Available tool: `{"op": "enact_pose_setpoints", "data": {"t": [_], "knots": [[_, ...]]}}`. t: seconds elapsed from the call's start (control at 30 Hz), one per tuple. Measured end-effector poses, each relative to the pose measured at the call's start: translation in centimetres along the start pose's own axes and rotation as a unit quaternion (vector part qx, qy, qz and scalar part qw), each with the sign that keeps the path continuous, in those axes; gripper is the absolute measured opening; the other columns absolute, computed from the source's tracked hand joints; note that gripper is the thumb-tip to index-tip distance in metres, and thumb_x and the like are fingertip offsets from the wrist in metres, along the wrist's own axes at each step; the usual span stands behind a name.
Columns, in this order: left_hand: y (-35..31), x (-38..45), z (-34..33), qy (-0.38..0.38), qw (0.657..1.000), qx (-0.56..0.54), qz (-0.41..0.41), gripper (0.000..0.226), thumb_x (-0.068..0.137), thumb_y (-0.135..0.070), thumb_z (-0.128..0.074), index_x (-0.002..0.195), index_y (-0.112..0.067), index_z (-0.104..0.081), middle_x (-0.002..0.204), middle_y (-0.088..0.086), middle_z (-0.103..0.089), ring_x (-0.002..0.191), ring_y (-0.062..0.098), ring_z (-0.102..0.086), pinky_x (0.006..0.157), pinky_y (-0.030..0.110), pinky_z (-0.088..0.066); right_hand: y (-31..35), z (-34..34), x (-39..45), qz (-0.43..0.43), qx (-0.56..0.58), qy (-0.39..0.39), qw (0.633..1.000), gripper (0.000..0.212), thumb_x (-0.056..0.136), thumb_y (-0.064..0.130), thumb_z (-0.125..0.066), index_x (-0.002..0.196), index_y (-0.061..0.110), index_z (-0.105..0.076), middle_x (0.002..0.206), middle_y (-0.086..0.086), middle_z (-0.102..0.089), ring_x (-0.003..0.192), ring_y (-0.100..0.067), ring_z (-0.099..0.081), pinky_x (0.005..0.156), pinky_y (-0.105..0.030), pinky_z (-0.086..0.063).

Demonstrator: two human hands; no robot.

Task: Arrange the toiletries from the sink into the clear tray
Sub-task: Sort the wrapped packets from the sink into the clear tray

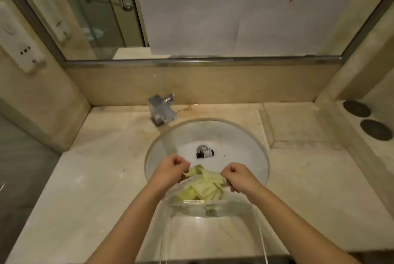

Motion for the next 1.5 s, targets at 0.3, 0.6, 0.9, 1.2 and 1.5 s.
{"op": "enact_pose_setpoints", "data": {"t": [0.3,0.6,0.9,1.2,1.5], "knots": [[5.7,7.0,-7.1,0.137,0.939,0.314,0.037,0.012,0.091,-0.021,-0.053,0.081,-0.014,-0.054,0.09,0.009,-0.061,0.088,0.024,-0.06,0.075,0.029,-0.043,-6.0,-3.4,7.6,-0.012,-0.328,0.048,0.944,0.029,0.092,0.021,-0.044,0.103,0.024,-0.071,0.136,-0.011,-0.048,0.123,-0.035,-0.046,0.1,-0.04,-0.044],[9.5,9.8,-10.1,0.088,0.892,0.443,0.029,0.021,0.084,-0.015,-0.06,0.103,-0.01,-0.069,0.115,0.011,-0.059,0.11,0.031,-0.056,0.089,0.038,-0.049,-7.6,-6.3,10.6,0.052,-0.517,0.15,0.841,0.041,0.083,0.013,-0.059,0.124,0.01,-0.054,0.147,-0.005,-0.036,0.121,-0.032,-0.045,0.094,-0.042,-0.046],[8.7,9.8,-7.9,-0.038,0.98,0.182,0.073,0.011,0.081,0.001,-0.057,0.09,-0.005,-0.057,0.093,0.007,-0.062,0.082,0.022,-0.057,0.064,0.03,-0.046,-5.5,-3.7,9.9,0.127,-0.375,-0.067,0.916,0.018,0.087,0.008,-0.052,0.103,0.005,-0.06,0.114,-0.009,-0.058,0.099,-0.03,-0.059,0.075,-0.034,-0.046],[8.1,8.6,-4.7,-0.044,0.991,0.032,0.12,0.023,0.081,0.001,-0.049,0.068,-0.012,-0.063,0.07,0.007,-0.058,0.069,0.026,-0.056,0.064,0.031,-0.048,-4.8,-2.5,9.4,0.011,-0.261,-0.08,0.962,0.029,0.083,0.022,-0.064,0.112,0.017,-0.062,0.131,-0.011,-0.046,0.116,-0.027,-0.048,0.088,-0.034,-0.044],[10.0,7.5,-3.7,-0.043,0.987,-0.038,0.15,0.017,0.084,-0.001,-0.043,0.073,-0.012,-0.052,0.095,0.023,-0.069,0.087,0.036,-0.071,0.078,0.053,-0.059,-8.3,-6.6,12.1,-0.052,-0.461,0.176,0.868,0.049,0.086,0.029,-0.05,0.136,0.03,-0.049,0.137,-0.015,-0.036,0.119,-0.037,-0.043,0.101,-0.041,-0.041]]}}
Point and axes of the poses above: each hand's wrist, its own x-axis towards the middle knuckle, its own z-axis out of the back of the hand, y = z × x, the point moved 6 cm from there along x, towards the middle knuckle
